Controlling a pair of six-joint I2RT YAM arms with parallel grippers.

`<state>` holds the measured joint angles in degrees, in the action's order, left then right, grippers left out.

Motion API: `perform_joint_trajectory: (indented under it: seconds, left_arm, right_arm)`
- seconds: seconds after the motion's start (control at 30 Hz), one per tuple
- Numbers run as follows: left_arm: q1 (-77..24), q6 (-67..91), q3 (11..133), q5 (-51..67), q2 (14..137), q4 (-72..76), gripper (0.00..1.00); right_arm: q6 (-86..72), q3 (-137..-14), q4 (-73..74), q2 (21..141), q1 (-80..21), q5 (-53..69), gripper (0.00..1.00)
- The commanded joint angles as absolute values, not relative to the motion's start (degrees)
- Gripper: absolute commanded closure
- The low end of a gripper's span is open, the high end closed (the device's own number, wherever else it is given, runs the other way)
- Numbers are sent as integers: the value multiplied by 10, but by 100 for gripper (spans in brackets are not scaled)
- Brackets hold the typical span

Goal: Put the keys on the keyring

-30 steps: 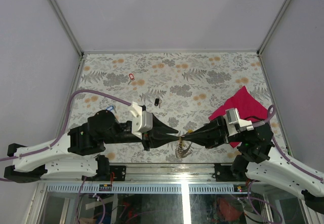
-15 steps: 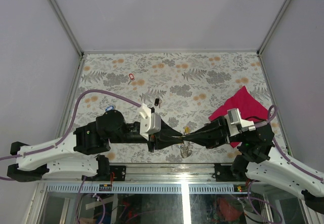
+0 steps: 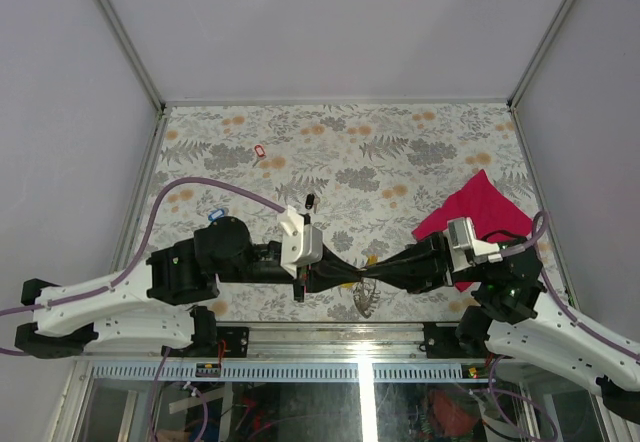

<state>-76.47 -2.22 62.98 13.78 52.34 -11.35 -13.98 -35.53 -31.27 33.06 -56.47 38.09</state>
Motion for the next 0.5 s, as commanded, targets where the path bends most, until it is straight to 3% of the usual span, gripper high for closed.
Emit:
perform_joint_trajectory:
  seconds: [0.0, 0.1, 0.47]
  left_arm:
    - [-766, -28, 675, 132, 527, -142, 100]
    - [-766, -35, 702, 117, 537, -202, 100]
    - [-766, -66, 826, 83, 636, -432, 100]
  right_arm:
    - [-87, -392, -249, 304, -564, 349, 87]
    - [-53, -403, -188, 282, -565, 326, 77]
    - [35, -453, 26, 257, -564, 259, 69]
